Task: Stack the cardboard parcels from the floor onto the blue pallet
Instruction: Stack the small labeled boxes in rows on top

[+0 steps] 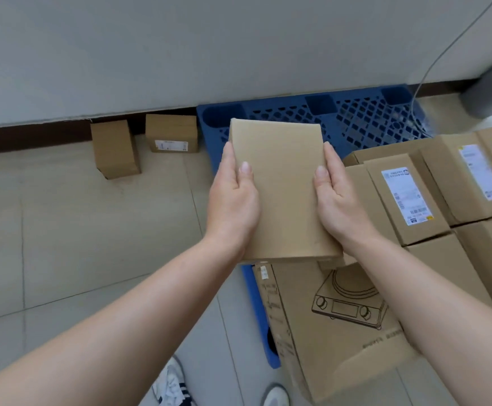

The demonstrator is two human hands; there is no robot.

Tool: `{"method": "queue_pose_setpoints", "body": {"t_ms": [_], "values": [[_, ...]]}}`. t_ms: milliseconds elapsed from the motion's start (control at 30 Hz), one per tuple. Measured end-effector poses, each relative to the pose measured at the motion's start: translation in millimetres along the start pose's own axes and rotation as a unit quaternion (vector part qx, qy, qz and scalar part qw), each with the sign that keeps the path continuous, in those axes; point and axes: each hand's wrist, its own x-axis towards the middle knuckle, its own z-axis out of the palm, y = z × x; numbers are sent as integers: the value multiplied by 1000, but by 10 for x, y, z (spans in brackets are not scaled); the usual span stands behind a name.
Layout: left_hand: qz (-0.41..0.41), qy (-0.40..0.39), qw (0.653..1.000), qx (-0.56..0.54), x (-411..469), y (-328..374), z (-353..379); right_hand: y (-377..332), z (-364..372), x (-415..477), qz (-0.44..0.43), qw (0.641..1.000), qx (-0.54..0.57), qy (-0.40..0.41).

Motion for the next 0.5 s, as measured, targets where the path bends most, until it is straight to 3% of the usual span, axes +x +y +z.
{"method": "queue_pose_setpoints", "body": {"t_ms": [500], "values": [[-11, -8, 1000, 16, -1401, -309, 1370, 866, -1445, -884, 16, 1000, 12, -17]]}}
